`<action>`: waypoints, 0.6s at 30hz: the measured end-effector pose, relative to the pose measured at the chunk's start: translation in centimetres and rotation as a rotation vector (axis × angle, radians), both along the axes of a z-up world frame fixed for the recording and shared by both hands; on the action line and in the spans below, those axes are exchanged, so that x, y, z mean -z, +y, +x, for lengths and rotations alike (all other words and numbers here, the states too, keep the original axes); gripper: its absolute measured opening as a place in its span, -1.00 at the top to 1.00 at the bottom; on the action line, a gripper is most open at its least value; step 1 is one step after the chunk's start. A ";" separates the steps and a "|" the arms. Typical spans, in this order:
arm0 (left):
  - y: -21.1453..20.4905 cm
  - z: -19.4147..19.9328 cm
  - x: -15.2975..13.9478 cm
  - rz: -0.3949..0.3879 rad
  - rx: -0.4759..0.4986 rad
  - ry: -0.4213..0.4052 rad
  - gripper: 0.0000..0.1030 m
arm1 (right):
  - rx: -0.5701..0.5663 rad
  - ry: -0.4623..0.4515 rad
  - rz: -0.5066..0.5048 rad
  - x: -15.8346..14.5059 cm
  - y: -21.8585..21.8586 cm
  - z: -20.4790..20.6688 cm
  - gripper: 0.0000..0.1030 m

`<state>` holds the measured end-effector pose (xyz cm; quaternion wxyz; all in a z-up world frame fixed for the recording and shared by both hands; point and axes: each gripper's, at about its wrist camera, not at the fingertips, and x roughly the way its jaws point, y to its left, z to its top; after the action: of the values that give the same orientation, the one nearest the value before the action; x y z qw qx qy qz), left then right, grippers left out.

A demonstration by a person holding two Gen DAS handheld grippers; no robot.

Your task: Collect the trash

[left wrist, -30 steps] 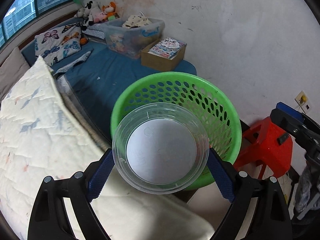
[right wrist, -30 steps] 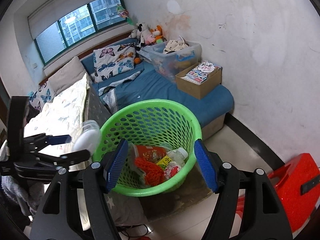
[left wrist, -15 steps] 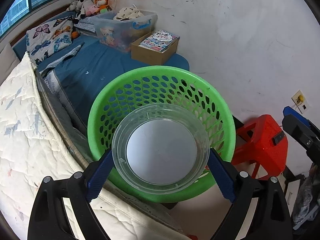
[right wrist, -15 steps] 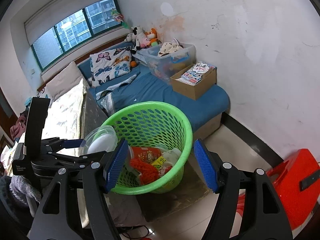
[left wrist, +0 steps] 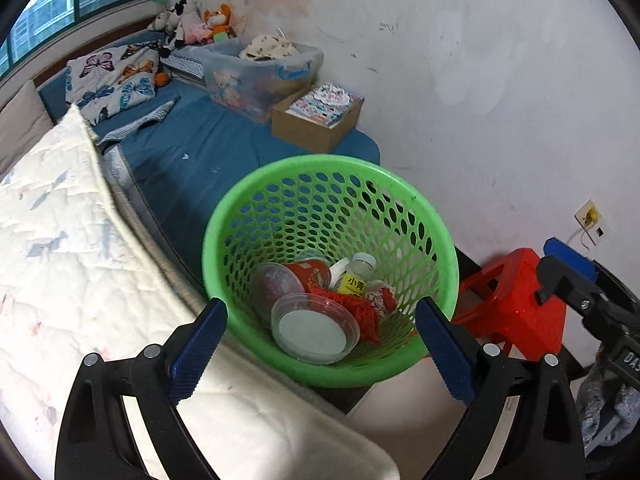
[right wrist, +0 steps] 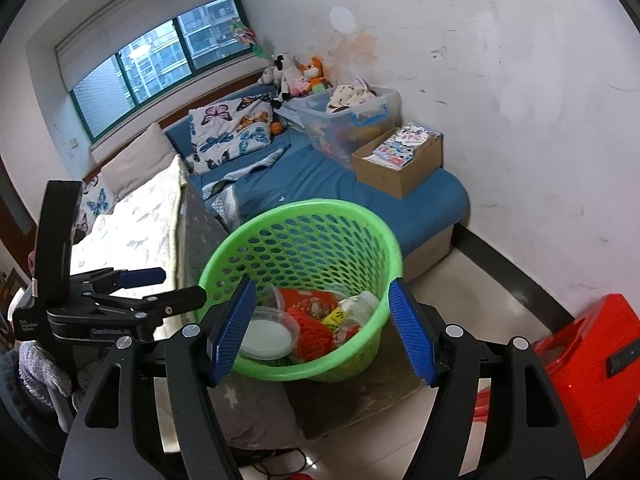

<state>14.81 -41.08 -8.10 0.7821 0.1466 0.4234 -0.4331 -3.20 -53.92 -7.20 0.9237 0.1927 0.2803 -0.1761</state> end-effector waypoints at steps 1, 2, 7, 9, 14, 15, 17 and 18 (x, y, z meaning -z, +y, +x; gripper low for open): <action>0.4 -0.1 -0.3 -0.002 -0.005 -0.013 -0.78 | -0.005 -0.003 0.000 -0.1 0.3 0.1 -0.35; 0.9 -0.2 -0.6 -0.008 -0.009 -0.023 -0.78 | -0.012 -0.007 0.001 -0.2 0.6 0.1 -0.37; 4.1 -0.8 -1.8 -0.016 -0.040 -0.083 -0.78 | -0.041 -0.013 -0.007 -0.4 2.3 0.7 -0.38; 5.8 -0.9 -2.2 -0.026 -0.060 -0.097 -0.78 | -0.056 -0.010 -0.005 -0.4 3.0 1.0 -0.38; 9.7 -0.8 -2.8 -0.052 -0.119 -0.101 -0.79 | -0.090 -0.010 -0.020 -0.7 5.3 1.8 -0.48; 10.4 -0.8 -2.9 -0.053 -0.133 -0.105 -0.79 | -0.102 -0.009 -0.023 -0.8 5.9 2.0 -0.48; 12.3 -0.6 -3.1 -0.061 -0.168 -0.113 -0.79 | -0.119 -0.006 -0.028 -1.0 6.8 2.4 -0.50; 13.0 -0.6 -3.2 -0.061 -0.184 -0.118 -0.79 | -0.128 -0.008 -0.035 -1.1 7.5 2.6 -0.51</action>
<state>14.19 -28.08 -4.86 0.8462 0.1086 0.3749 -0.3627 -0.61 -46.38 -6.06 0.9374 0.1589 0.2854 -0.1208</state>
